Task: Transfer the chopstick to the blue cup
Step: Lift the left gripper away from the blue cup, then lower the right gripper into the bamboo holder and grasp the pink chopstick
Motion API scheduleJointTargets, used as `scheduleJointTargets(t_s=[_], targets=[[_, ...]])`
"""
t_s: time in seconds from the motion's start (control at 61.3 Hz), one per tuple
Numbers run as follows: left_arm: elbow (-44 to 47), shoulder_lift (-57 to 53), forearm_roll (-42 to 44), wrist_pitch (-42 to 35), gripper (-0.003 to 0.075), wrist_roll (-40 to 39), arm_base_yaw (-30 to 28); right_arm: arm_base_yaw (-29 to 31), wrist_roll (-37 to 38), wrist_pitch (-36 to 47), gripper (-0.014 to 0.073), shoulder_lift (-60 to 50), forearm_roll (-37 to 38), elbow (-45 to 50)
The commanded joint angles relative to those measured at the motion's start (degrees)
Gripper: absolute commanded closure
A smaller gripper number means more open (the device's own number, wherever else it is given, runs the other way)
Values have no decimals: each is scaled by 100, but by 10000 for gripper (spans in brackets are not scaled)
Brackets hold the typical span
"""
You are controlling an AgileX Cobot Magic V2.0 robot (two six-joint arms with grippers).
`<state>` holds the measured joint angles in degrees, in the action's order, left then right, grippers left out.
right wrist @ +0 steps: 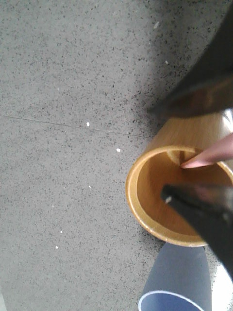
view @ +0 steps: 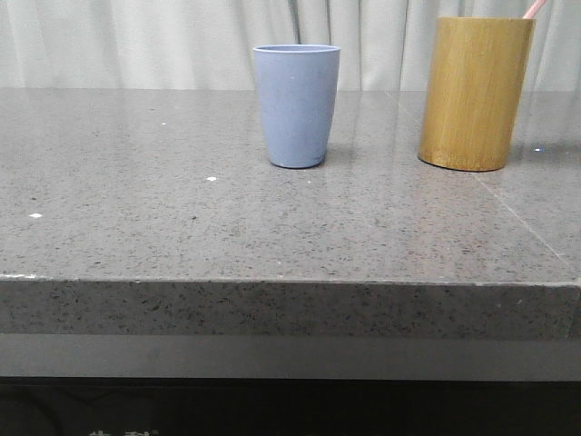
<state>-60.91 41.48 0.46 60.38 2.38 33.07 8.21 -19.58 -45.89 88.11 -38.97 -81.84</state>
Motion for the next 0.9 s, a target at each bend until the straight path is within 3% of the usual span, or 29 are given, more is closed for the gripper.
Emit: scheduleJointTargets(t_s=[0.0,0.489,0.881], targets=[[-113,10,-46,-448,417,-44,18,38,-90,168,405,-212,-226,-211],[-100,10,-46,-449,417,-44,18,38,-219,-510,662,-223,-48,-961],[-100,10,-46,-439,417,-44,18,-26,-219,-1325,662,-811,590,-2422]])
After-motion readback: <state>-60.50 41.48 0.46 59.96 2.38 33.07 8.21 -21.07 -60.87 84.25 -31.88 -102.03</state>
